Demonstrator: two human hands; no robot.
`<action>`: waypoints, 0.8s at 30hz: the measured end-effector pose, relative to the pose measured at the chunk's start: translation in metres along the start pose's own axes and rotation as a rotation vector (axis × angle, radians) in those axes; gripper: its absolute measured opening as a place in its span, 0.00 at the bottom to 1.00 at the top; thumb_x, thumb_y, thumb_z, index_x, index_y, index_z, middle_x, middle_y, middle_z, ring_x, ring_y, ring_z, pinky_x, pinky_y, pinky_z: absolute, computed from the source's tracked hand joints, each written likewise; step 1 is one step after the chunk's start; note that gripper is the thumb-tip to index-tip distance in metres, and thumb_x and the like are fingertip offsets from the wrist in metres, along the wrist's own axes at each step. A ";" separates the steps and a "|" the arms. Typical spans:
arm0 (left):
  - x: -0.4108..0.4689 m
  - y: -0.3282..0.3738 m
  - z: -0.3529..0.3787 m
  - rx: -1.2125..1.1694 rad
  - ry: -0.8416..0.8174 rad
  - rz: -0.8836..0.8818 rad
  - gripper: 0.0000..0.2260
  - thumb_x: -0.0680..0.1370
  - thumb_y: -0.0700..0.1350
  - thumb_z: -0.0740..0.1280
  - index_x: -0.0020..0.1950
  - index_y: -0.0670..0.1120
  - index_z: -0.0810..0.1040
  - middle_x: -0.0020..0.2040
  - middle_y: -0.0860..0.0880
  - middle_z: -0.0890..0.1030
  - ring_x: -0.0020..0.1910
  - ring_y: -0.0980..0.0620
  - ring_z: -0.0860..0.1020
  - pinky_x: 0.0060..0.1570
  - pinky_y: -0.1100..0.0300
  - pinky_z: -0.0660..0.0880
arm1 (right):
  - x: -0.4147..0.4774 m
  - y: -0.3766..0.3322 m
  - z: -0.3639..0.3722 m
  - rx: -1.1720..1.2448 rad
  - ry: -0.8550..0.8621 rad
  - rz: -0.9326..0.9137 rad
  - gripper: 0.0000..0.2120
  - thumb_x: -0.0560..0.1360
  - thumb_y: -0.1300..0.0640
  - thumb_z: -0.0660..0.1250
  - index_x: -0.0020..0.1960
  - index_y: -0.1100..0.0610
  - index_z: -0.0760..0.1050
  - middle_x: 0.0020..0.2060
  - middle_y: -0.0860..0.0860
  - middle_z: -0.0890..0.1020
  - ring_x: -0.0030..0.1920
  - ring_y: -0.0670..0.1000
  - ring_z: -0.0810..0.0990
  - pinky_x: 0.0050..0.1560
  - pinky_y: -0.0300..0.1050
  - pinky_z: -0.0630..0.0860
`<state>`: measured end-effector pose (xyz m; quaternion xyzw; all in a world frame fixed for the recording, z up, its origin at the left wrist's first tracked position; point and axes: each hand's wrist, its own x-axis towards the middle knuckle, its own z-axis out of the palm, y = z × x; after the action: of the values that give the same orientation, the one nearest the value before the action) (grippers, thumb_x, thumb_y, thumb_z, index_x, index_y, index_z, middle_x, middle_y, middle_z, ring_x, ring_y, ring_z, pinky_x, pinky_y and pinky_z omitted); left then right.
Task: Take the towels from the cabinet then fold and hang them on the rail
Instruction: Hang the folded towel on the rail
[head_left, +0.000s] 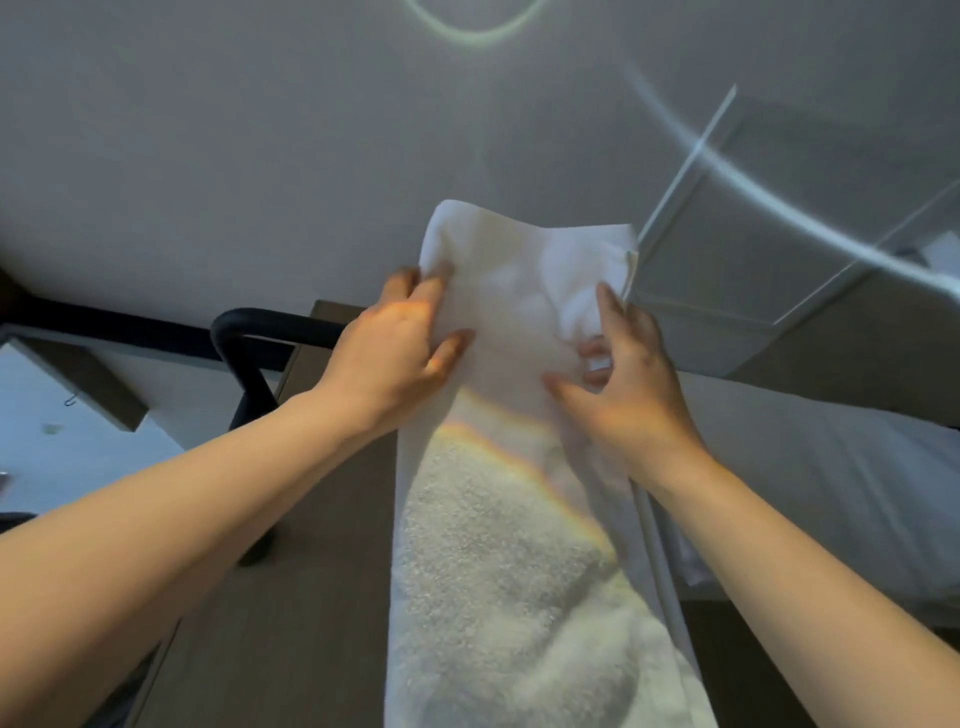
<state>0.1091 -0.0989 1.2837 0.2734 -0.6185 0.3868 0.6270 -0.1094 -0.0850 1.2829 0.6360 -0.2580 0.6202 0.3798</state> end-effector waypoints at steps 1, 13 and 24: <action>0.007 0.002 0.002 0.008 0.003 -0.014 0.26 0.81 0.54 0.59 0.77 0.48 0.58 0.71 0.42 0.65 0.60 0.34 0.73 0.54 0.47 0.71 | 0.005 0.001 0.000 0.007 -0.008 0.011 0.43 0.71 0.54 0.75 0.79 0.52 0.55 0.69 0.50 0.64 0.58 0.48 0.76 0.62 0.52 0.76; 0.048 0.022 0.026 0.346 -0.299 -0.191 0.22 0.83 0.56 0.49 0.70 0.46 0.70 0.67 0.40 0.71 0.65 0.38 0.70 0.59 0.49 0.68 | 0.030 0.013 -0.012 -0.290 -0.412 0.024 0.16 0.82 0.45 0.57 0.47 0.57 0.74 0.48 0.54 0.78 0.55 0.57 0.77 0.49 0.47 0.68; -0.039 0.013 0.004 -0.310 -0.189 -0.272 0.30 0.79 0.56 0.64 0.76 0.47 0.57 0.64 0.47 0.73 0.52 0.52 0.78 0.47 0.65 0.73 | 0.024 0.018 0.003 -0.432 -0.358 -0.030 0.16 0.83 0.43 0.51 0.49 0.54 0.67 0.57 0.58 0.78 0.60 0.59 0.75 0.55 0.50 0.66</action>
<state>0.0991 -0.1005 1.2440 0.2896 -0.6842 0.1715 0.6470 -0.1201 -0.0942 1.3099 0.6435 -0.4377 0.4231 0.4639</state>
